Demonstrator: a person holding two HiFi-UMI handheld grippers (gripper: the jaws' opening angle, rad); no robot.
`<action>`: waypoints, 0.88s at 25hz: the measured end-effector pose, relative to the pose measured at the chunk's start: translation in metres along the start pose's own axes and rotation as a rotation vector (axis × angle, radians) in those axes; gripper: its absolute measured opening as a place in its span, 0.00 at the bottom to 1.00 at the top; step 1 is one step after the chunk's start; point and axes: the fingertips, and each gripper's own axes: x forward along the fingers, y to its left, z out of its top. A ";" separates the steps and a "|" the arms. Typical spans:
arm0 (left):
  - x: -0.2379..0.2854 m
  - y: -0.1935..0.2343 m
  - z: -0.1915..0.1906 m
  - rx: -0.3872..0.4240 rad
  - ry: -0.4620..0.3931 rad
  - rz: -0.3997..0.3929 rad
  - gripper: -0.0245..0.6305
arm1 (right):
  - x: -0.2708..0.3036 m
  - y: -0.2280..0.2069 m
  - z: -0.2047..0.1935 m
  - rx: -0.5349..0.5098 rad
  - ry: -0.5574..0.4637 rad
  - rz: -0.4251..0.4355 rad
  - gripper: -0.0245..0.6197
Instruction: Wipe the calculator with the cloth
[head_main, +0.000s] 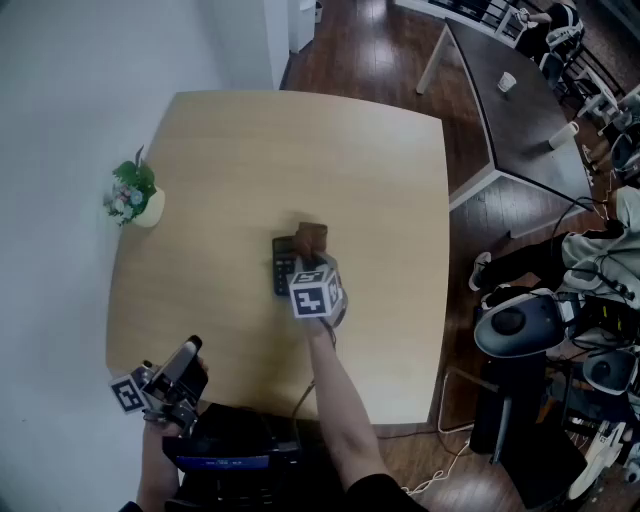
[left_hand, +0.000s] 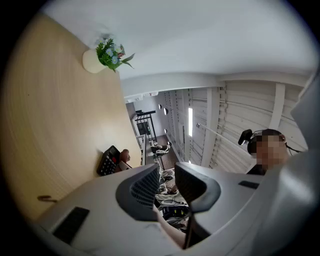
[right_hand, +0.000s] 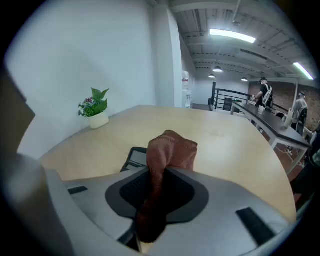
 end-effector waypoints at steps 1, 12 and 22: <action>-0.003 0.001 0.003 -0.004 -0.004 0.001 0.18 | 0.001 0.009 0.000 -0.007 0.016 0.010 0.16; -0.017 0.013 0.029 -0.045 -0.019 -0.014 0.18 | -0.017 0.034 0.022 0.094 -0.069 0.135 0.16; -0.016 0.018 0.028 -0.052 -0.024 -0.022 0.18 | 0.007 0.021 0.005 0.056 0.068 0.072 0.16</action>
